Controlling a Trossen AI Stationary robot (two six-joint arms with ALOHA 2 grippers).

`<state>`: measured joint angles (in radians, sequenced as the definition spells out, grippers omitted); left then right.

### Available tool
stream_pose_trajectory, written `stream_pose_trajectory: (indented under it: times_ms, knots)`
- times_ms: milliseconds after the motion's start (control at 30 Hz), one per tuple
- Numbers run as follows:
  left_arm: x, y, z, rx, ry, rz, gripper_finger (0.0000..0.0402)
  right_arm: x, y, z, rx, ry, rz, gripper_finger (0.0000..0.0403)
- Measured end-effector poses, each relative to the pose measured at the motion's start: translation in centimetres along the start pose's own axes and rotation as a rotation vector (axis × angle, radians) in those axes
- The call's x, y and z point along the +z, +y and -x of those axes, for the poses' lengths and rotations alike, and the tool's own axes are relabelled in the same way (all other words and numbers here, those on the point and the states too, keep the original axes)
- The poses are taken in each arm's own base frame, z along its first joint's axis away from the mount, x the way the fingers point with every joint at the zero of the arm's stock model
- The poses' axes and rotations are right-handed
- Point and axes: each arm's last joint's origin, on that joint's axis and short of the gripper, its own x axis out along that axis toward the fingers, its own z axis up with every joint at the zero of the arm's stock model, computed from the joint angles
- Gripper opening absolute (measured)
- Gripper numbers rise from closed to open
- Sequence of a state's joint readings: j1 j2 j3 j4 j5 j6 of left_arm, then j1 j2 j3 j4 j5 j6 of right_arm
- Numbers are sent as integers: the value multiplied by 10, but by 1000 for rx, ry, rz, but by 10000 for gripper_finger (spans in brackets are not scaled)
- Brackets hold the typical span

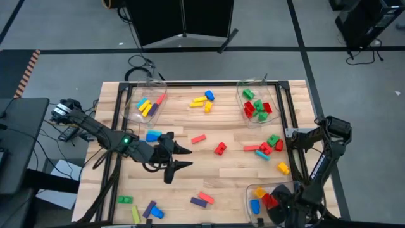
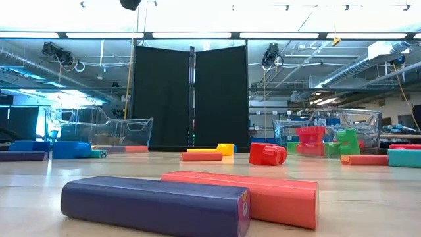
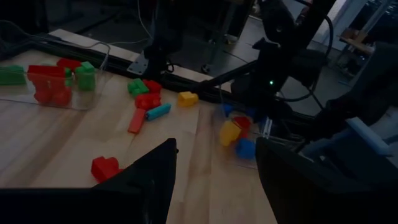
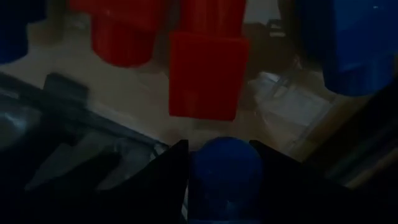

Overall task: Sort blocks by size
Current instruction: Put the blue 1 stud game piece into the bottom transparent bin, then put the purple block into the top left transparent bin

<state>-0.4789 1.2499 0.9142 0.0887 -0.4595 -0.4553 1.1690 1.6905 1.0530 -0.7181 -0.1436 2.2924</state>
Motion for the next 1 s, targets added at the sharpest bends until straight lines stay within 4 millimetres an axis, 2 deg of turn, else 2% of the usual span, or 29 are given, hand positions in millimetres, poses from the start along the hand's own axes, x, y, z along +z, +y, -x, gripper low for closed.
stream_pose_trajectory:
  times_ms: [467, 700, 800, 1000]
  knots:
    - [-2, -3, 2, -13, 6, -33, 223, -5, 3, 18, 51, -10, 44, 203]
    - [-2, -3, 2, -12, 8, -44, 223, -3, -2, 46, 162, -8, 4, 204]
    - [-2, -3, 2, -11, 8, -128, 223, -1, -6, 61, 215, -6, -12, 200]
    - [-2, -3, 2, -10, 8, -175, 223, 12, -25, 92, 254, -69, -57, 180]
